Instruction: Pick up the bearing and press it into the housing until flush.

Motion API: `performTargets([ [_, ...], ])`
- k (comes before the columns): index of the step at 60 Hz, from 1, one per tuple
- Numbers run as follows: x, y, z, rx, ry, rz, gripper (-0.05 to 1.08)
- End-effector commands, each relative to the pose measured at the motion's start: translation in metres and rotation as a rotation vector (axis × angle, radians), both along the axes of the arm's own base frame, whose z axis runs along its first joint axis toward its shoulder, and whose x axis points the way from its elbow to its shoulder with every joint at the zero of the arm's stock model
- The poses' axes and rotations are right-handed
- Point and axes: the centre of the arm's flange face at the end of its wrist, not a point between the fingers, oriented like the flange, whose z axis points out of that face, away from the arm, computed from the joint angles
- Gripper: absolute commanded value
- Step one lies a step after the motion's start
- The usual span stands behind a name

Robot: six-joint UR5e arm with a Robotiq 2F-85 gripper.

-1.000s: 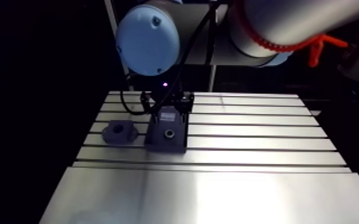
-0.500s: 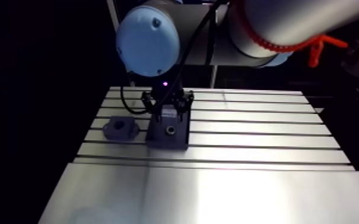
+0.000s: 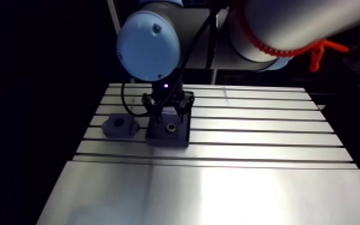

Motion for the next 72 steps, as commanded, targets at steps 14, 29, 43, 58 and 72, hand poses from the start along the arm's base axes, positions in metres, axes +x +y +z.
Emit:
performTargets([
  [14, 0.0016, 0.0004, -0.0060, 0.003, -0.011, 0.000, 0.39],
  [29, 0.0027, 0.0004, -0.0081, 0.003, -0.016, 0.000, 0.39],
  [43, 0.0044, -0.0003, -0.0097, 0.003, -0.019, 0.001, 0.39],
  [58, 0.0016, 0.0008, -0.0110, 0.007, 0.003, 0.004, 0.39],
  [72, 0.0010, 0.0009, -0.0120, 0.007, 0.001, 0.004, 0.39],
])
